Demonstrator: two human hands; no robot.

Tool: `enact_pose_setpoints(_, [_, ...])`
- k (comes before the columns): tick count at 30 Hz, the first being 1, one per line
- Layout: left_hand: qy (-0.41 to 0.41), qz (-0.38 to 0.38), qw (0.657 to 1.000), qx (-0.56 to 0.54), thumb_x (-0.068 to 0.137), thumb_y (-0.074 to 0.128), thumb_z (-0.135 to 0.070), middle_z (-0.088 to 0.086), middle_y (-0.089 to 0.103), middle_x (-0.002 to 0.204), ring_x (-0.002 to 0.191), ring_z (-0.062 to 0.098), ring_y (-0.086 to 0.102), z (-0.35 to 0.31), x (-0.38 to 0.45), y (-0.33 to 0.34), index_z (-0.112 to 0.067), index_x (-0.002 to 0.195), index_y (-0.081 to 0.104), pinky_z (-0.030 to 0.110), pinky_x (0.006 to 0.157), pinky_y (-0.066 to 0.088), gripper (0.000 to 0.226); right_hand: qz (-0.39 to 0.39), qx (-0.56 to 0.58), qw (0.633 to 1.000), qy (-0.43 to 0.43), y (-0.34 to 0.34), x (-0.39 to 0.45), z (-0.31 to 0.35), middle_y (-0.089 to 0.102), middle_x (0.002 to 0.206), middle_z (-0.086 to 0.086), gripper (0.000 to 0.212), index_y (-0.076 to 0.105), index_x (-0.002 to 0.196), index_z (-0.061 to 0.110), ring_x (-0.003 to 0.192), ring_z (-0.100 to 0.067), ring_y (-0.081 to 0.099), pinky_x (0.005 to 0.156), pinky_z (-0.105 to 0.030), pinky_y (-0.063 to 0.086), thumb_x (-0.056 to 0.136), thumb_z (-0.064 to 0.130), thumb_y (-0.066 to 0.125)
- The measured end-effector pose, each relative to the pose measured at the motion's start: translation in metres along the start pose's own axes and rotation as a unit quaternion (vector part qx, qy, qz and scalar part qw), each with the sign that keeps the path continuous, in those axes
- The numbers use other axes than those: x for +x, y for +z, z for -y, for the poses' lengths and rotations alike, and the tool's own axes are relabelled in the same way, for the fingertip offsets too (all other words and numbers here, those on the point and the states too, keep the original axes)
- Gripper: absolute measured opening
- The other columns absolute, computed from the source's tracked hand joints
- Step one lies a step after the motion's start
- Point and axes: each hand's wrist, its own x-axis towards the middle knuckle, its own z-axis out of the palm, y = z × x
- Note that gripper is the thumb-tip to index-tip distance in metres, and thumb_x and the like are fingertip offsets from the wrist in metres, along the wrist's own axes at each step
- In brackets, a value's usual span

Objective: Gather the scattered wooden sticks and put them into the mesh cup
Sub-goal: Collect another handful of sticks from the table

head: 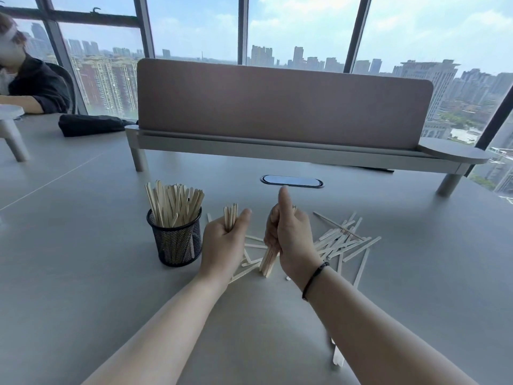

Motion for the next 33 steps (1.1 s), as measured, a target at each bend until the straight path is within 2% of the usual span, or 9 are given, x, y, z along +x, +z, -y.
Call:
enact_pose_setpoints(4, [0.003,-0.006,1.000,-0.008,0.083,0.062,-0.061,0.023,0.031,0.050,0.049,0.023,0.032,-0.003,-0.002,-0.001,0.006,0.061,0.032,0.048,0.044,0.026,0.077,0.028,-0.070,0.997,-0.017,0.004,-0.003,-0.004,0.034,0.040,0.000,0.058,0.034,0.047,0.022,0.038,-0.019,0.031,0.045,-0.029,0.030,0.090,0.036,0.070])
enact_pose_setpoints(6, [0.018,-0.010,1.000,-0.009,0.087,0.063,-0.059,0.032,0.031,0.052,0.049,0.023,0.032,-0.007,-0.004,-0.001,0.008,0.060,0.032,0.050,0.043,0.027,0.079,0.034,-0.074,0.996,-0.031,0.006,-0.003,-0.002,0.034,0.041,-0.002,0.055,0.034,0.051,0.020,0.038,-0.019,0.032,0.045,-0.029,0.030,0.089,0.033,0.071])
enact_pose_setpoints(11, [0.033,-0.003,0.999,-0.041,0.085,0.068,-0.058,0.033,0.032,0.052,0.048,0.026,0.030,-0.013,-0.006,-0.001,0.008,0.060,0.034,0.050,0.042,0.027,0.078,0.041,-0.074,0.995,-0.052,0.004,-0.001,0.002,0.040,0.041,-0.003,0.054,0.039,0.045,0.023,0.040,-0.021,0.037,0.046,-0.030,0.031,0.086,0.031,0.074])
enact_pose_setpoints(17, [0.020,0.009,0.999,-0.038,0.083,0.075,-0.052,0.018,0.038,0.044,0.038,0.024,0.036,-0.017,-0.007,-0.001,-0.011,0.044,0.038,0.040,0.043,0.032,0.067,0.075,-0.076,0.994,-0.037,0.004,-0.007,0.004,0.034,0.042,-0.003,0.055,0.036,0.048,0.020,0.038,-0.018,0.030,0.044,-0.026,0.029,0.092,0.034,0.067])
enact_pose_setpoints(20, [0.002,0.039,0.997,-0.071,0.076,0.072,-0.055,0.020,0.023,0.046,0.043,0.021,0.023,-0.018,-0.009,-0.003,0.000,0.054,0.028,0.039,0.041,0.019,0.074,0.099,-0.079,0.992,-0.022,0.006,-0.011,0.003,0.025,0.046,-0.002,0.059,0.030,0.047,0.022,0.040,-0.016,0.021,0.044,-0.022,0.023,0.094,0.033,0.065])
enact_pose_setpoints(24, [-0.005,0.076,0.988,-0.134,0.084,0.062,-0.026,0.002,0.021,0.043,0.039,0.014,0.017,-0.030,-0.014,-0.006,-0.019,0.046,0.030,0.020,0.042,0.017,0.050,0.110,-0.098,0.989,-0.011,0.013,-0.013,0.007,0.025,0.042,0.001,0.064,0.028,0.042,0.024,0.037,-0.014,0.021,0.045,-0.023,0.020,0.096,0.035,0.061])
enact_pose_setpoints(26, [-0.030,0.068,0.983,-0.167,0.092,0.060,-0.014,-0.003,0.021,0.042,0.036,0.011,0.017,-0.038,-0.014,-0.010,-0.021,0.047,0.030,0.016,0.039,0.019,0.055,0.119,-0.087,0.989,0.003,0.019,-0.012,0.014,0.025,0.041,0.000,0.065,0.029,0.040,0.023,0.036,-0.014,0.021,0.045,-0.023,0.019,0.096,0.035,0.059])
enact_pose_setpoints(30, [-0.019,0.074,0.975,-0.207,0.093,0.059,-0.034,-0.005,0.017,0.042,0.037,0.012,0.012,-0.072,-0.007,-0.027,-0.025,0.048,0.023,0.017,0.041,0.014,0.058,0.143,-0.006,0.989,0.023,0.039,-0.003,0.042,0.017,0.045,0.002,0.061,0.023,0.048,0.025,0.043,-0.013,0.012,0.049,-0.028,0.008,0.096,0.038,0.058])
enact_pose_setpoints(33, [0.032,0.065,0.966,-0.247,0.090,0.053,-0.055,-0.003,0.012,0.045,0.041,0.015,0.006,-0.118,0.013,-0.057,-0.021,0.056,0.014,0.022,0.042,0.007,0.062,0.154,0.057,0.986,0.028,0.064,0.006,0.065,0.010,0.052,0.002,0.062,0.014,0.059,0.023,0.048,-0.018,0.006,0.053,-0.034,0.003,0.093,0.054,0.055])
